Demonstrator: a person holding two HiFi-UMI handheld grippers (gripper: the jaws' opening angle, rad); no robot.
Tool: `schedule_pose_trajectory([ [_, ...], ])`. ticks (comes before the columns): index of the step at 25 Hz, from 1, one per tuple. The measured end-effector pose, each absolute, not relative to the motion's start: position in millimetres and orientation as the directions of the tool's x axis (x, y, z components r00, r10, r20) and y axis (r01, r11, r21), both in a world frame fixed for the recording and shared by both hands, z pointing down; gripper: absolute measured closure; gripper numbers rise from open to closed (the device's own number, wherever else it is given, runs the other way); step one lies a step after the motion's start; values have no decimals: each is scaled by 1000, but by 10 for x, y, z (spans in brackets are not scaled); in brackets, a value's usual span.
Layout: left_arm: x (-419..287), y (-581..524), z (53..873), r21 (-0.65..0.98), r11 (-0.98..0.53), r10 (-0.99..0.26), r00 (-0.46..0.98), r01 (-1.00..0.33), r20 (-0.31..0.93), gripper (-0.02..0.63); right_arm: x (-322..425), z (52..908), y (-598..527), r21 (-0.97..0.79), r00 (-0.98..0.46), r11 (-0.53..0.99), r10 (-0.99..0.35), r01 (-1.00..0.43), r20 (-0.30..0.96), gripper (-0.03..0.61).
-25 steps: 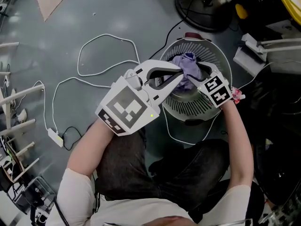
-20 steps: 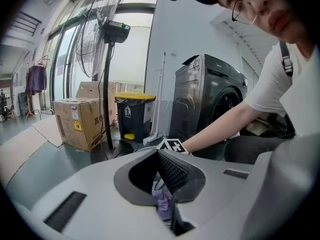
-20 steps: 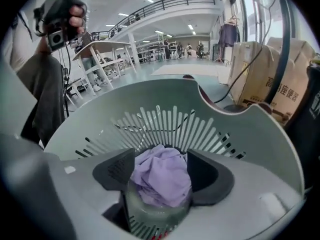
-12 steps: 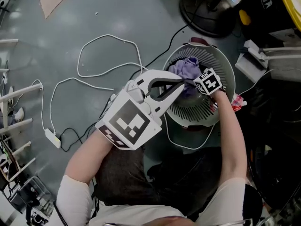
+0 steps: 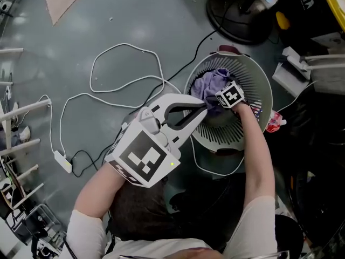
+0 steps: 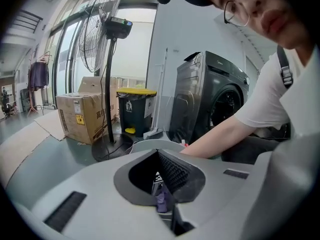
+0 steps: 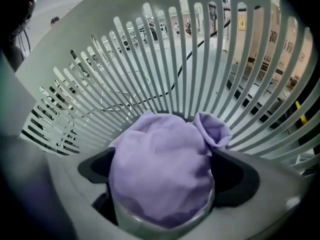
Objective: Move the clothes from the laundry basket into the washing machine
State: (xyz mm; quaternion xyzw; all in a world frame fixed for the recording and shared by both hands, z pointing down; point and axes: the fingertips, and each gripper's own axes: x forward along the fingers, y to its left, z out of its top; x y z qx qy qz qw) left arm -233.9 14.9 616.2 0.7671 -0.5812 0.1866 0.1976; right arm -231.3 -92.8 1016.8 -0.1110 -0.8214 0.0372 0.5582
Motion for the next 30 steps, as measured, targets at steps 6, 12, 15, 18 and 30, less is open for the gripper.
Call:
schedule_pose_trajectory([
  [6,-2373,207,6156,97,-217,-823,236,-971,516,607,-2311,10376,-679,-199,-293,960,251,195,923,-29],
  [12,-2395,259,6137,84,-200,-827,214,-976,520,607,-2461,10520,-410,-171,-261,951,239,258,935,-29],
  [15,-2458,331,6160,98,-167,-823,193,-981,534,607,-2465,10659,-336,-121,-239,948,196,294,951,-29],
  [18,-2462,358,6134,86,-167,-824,187,-982,535,607,-2415,10791,-410,-67,-224,950,140,305,964,-29],
  [30,-2524,395,6115,95,-147,-830,175,-985,529,607,-2313,10929,-536,-131,-197,968,174,215,965,76],
])
